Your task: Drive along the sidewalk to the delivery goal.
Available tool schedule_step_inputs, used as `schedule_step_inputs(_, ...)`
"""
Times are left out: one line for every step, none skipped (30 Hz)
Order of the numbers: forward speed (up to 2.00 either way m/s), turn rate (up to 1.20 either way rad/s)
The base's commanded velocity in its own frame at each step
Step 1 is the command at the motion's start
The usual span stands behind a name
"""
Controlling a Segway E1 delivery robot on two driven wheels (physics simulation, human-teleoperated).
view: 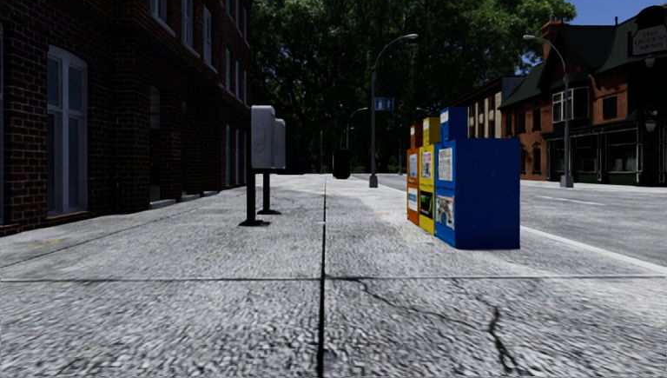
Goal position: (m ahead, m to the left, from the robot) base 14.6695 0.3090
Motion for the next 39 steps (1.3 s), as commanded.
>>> schedule_step_inputs(2.00, 0.00)
schedule_step_inputs(2.00, 0.00)
schedule_step_inputs(2.00, 0.00)
schedule_step_inputs(2.00, 0.00)
schedule_step_inputs(2.00, 0.00)
schedule_step_inputs(2.00, 0.00)
schedule_step_inputs(2.00, 0.00)
schedule_step_inputs(2.00, 0.00)
schedule_step_inputs(2.00, 0.00)
schedule_step_inputs(2.00, 0.00)
schedule_step_inputs(2.00, 0.00)
schedule_step_inputs(2.00, 0.00)
schedule_step_inputs(2.00, 0.00)
schedule_step_inputs(2.00, 0.00)
schedule_step_inputs(2.00, 0.00)
schedule_step_inputs(2.00, 0.00)
schedule_step_inputs(2.00, 0.00)
schedule_step_inputs(2.00, 0.00)
schedule_step_inputs(2.00, 0.00)
schedule_step_inputs(2.00, 0.00)
schedule_step_inputs(2.00, 0.00)
schedule_step_inputs(2.00, 0.00)
schedule_step_inputs(2.00, 0.00)
schedule_step_inputs(2.00, 0.00)
schedule_step_inputs(2.00, 0.00)
schedule_step_inputs(2.00, 0.00)
schedule_step_inputs(2.00, 0.00)
schedule_step_inputs(2.00, 0.00)
schedule_step_inputs(2.00, 0.00)
schedule_step_inputs(2.00, 0.00)
schedule_step_inputs(2.00, 0.00)
schedule_step_inputs(2.00, 0.00)
schedule_step_inputs(2.00, 0.00)
schedule_step_inputs(2.00, 0.00)
schedule_step_inputs(2.00, 0.00)
schedule_step_inputs(2.00, 0.00)
schedule_step_inputs(2.00, 0.00)
schedule_step_inputs(2.00, 0.00)
schedule_step_inputs(2.00, 0.00)
